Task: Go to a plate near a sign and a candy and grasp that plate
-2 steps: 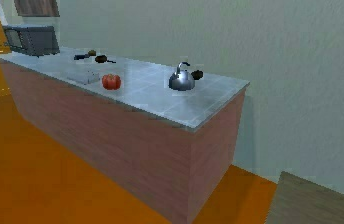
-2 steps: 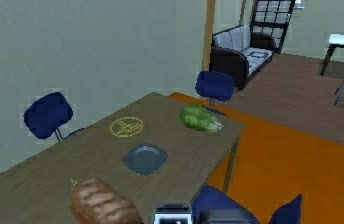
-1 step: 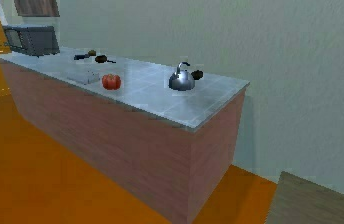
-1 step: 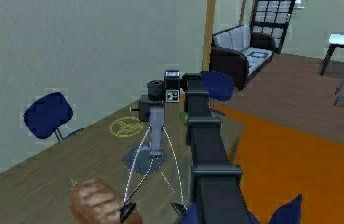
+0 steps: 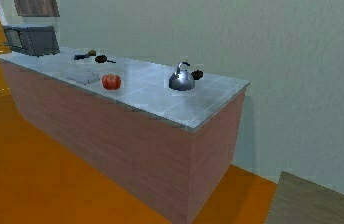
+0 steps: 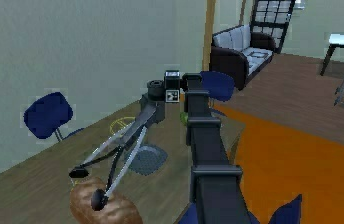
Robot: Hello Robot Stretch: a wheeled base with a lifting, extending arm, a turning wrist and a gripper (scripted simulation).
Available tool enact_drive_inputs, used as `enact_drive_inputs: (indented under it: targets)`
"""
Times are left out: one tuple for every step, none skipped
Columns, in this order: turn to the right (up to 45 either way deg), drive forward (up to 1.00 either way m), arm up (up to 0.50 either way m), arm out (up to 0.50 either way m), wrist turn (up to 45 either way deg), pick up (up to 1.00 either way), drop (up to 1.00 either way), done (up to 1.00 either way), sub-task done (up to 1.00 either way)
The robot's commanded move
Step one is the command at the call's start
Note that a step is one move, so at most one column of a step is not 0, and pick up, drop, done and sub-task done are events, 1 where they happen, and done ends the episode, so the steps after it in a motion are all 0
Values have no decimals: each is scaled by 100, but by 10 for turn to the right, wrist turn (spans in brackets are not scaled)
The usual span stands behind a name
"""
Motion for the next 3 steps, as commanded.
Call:
enact_drive_inputs:
  targets:
    - [0,0,0,0,450,0,0,0,0]
    - [0,0,0,0,450,0,0,0,0]
    - [0,0,0,0,120,0,0,0,0]
